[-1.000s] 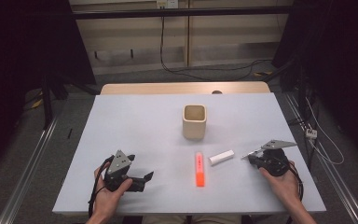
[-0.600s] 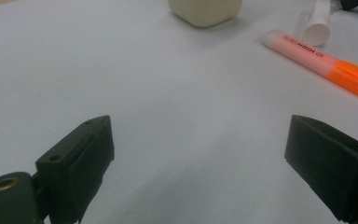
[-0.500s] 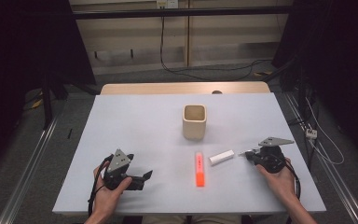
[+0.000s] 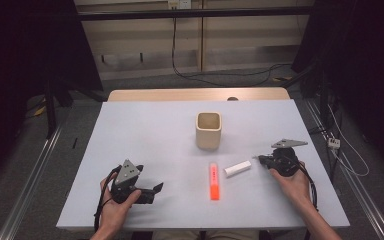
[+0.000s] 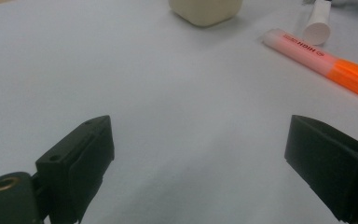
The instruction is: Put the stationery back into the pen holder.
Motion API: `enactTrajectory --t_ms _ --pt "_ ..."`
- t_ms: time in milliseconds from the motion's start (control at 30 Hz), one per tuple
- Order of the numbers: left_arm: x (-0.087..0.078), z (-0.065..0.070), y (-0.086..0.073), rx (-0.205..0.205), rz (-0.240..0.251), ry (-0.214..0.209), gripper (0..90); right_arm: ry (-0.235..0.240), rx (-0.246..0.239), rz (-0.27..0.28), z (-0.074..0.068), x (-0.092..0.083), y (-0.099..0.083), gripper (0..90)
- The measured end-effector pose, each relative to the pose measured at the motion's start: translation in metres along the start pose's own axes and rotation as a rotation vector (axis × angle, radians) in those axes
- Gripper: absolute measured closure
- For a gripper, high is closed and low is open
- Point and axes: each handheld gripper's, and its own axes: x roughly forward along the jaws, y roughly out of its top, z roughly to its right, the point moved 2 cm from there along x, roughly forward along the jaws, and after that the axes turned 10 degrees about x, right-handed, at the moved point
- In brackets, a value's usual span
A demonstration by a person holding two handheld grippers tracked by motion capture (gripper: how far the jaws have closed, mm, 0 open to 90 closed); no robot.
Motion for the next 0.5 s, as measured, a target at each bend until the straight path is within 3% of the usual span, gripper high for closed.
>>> enactTrajectory --t_ms 500 --pt "0.001 0.000 -0.001 -0.003 -0.007 -0.008 8.0 -0.027 -0.014 0.009 0.001 0.013 0.012 90.0"
